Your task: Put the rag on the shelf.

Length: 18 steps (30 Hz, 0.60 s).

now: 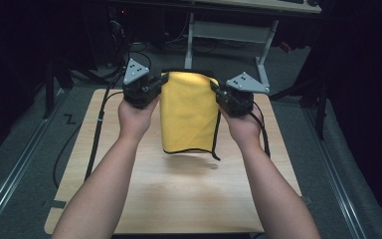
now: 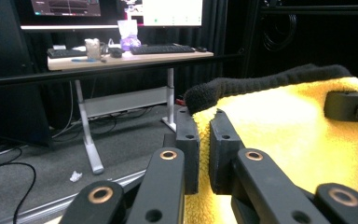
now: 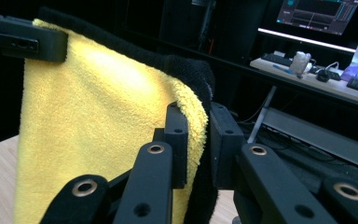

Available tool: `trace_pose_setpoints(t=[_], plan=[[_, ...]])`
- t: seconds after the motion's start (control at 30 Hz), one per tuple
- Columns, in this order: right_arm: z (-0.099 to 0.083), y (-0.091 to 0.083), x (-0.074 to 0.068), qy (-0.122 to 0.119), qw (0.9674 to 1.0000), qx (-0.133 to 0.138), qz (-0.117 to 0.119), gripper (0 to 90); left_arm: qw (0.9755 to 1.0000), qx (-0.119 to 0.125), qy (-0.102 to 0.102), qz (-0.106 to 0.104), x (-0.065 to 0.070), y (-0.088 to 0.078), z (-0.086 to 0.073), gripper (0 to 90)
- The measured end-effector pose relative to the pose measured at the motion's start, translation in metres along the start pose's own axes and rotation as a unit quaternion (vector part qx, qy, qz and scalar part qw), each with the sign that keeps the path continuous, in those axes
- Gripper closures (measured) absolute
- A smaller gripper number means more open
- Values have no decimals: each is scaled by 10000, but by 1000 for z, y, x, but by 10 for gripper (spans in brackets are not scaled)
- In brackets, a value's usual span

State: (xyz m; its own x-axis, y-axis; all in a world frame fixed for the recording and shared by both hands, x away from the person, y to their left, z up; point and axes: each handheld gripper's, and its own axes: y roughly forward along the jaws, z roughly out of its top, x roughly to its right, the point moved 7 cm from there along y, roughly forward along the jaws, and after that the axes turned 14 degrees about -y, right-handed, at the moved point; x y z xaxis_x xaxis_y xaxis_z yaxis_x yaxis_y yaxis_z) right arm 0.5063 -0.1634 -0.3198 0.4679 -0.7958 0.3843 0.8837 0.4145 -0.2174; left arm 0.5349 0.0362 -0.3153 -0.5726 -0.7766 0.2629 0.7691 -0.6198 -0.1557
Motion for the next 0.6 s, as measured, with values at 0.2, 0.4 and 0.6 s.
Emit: trace_pose_setpoints(t=[0.2, 0.4, 0.6], plan=[[-10, 23, 12, 53, 9999, -141, 63, 805, 9999, -105, 13, 51, -10, 18, -2, 846], [-23, 42, 15, 118, 9992, -286, 255, 804, 9983, -525, 6, 266, -32, 40, -23, 844], [-50, 56, 10, 107, 9973, -593, 428, 805, 9957, -876, -172, 239, -45, 49, -54, 845]])
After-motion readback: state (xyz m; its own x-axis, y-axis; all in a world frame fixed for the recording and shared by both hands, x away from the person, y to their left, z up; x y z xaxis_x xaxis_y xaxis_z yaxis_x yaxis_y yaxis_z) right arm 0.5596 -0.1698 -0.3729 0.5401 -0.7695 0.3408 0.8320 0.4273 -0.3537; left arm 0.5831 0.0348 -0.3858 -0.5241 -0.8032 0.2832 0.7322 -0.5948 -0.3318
